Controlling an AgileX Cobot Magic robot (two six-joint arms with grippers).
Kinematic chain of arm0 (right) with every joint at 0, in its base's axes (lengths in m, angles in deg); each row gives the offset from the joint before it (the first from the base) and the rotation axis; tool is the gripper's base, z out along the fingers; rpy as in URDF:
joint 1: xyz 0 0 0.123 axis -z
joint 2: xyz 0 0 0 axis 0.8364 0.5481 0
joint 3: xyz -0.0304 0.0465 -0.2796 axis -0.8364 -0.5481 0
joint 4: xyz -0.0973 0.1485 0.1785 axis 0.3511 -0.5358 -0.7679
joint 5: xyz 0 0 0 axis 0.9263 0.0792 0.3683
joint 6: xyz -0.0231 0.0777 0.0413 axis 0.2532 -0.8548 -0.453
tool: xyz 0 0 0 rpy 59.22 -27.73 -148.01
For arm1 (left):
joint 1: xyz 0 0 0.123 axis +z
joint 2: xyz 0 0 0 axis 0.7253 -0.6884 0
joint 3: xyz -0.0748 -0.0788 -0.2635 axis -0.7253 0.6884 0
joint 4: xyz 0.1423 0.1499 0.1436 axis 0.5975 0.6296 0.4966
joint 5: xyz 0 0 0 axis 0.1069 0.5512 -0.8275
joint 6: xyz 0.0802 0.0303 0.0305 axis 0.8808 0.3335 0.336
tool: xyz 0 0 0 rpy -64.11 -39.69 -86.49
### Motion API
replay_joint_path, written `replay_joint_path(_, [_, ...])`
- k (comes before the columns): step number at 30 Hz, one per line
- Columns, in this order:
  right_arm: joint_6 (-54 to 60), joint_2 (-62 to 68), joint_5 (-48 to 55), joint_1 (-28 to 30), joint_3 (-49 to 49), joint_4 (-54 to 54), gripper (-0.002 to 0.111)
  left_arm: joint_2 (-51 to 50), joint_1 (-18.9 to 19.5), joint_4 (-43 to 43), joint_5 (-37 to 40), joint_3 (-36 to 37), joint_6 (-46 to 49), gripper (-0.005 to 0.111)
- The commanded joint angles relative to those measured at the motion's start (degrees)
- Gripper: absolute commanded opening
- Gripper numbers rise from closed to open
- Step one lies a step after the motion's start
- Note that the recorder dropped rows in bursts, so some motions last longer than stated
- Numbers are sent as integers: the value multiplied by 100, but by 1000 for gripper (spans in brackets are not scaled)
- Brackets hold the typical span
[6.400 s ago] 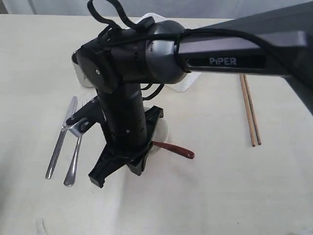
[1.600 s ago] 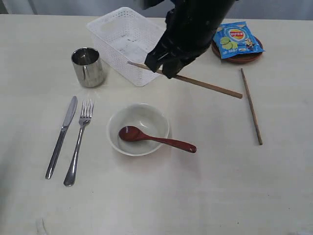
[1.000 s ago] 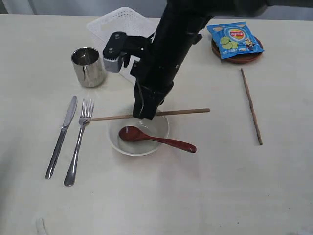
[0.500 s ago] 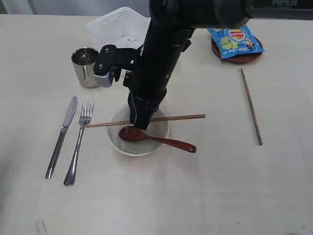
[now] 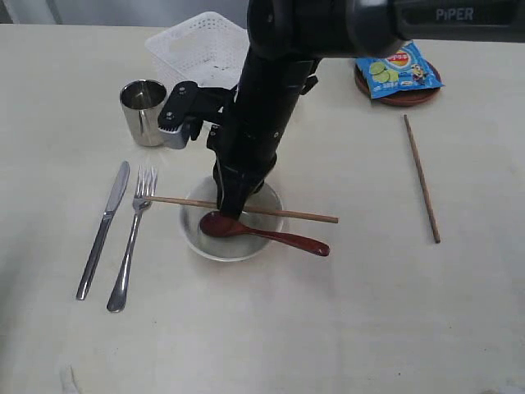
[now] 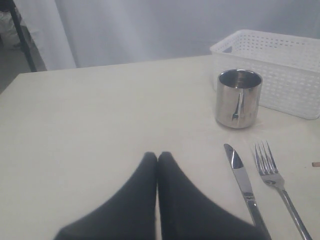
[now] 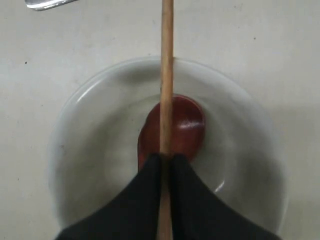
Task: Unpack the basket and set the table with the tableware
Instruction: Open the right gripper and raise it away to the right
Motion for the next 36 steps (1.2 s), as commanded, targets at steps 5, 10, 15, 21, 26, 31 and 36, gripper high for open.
replay_joint_path(5, [-32, 100, 122, 19, -11, 149, 0, 11, -29, -10, -3, 13, -13, 0])
replay_joint_path(10, [-55, 48, 164, 19, -11, 149, 0, 11, -29, -10, -3, 13, -13, 0])
replay_joint_path(15, [-55, -88, 197, 19, -11, 132, 0, 11, -29, -10, -3, 13, -13, 0])
replay_joint_path(21, [-55, -88, 125, 19, -11, -47, 0, 11, -29, -10, -3, 13, -13, 0])
replay_joint_path(26, [-55, -88, 34, 19, -11, -81, 0, 11, -29, 13, -3, 13, -13, 0])
replay_joint_path(31, [-55, -77, 34, 19, -11, -106, 0, 11, -29, 13, -3, 13, -13, 0])
replay_joint_path(36, [-55, -77, 34, 19, -11, -106, 18, 11, -29, 13, -3, 13, -13, 0])
